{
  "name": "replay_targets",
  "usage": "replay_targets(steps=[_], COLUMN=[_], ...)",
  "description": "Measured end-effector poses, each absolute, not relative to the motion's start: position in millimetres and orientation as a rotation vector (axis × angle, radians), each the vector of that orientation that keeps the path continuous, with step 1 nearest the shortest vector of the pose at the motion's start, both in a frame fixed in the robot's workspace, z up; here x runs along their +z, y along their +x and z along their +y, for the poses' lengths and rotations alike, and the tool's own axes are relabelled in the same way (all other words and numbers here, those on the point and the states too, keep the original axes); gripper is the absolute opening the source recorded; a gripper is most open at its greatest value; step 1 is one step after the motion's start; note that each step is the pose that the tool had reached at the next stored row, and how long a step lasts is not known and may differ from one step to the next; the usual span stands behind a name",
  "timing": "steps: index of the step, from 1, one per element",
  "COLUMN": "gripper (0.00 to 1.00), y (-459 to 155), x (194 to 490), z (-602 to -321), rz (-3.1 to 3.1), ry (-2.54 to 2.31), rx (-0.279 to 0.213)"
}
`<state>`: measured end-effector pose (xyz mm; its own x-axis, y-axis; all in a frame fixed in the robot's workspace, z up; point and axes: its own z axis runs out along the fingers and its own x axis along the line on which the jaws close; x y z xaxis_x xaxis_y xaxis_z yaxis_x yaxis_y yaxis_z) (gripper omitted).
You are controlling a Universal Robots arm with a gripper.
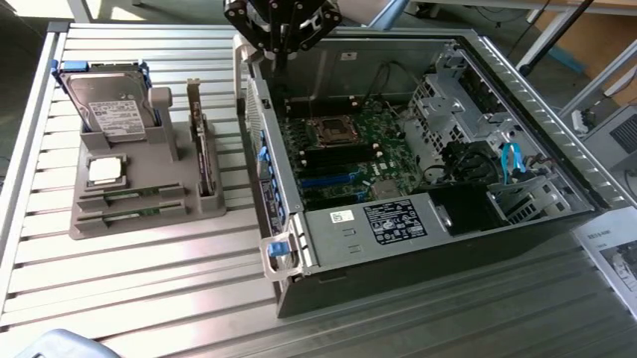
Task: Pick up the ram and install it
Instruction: 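Reach for the ram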
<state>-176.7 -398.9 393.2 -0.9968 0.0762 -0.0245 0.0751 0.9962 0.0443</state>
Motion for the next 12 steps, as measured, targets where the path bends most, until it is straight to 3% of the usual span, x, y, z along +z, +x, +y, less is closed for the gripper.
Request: replay_targets(steps=[12], gripper=[0.1], y=[-195.8], x=[393.1], z=[-398.9], rz=[3.112], ry=[0.118], rx=[0.068])
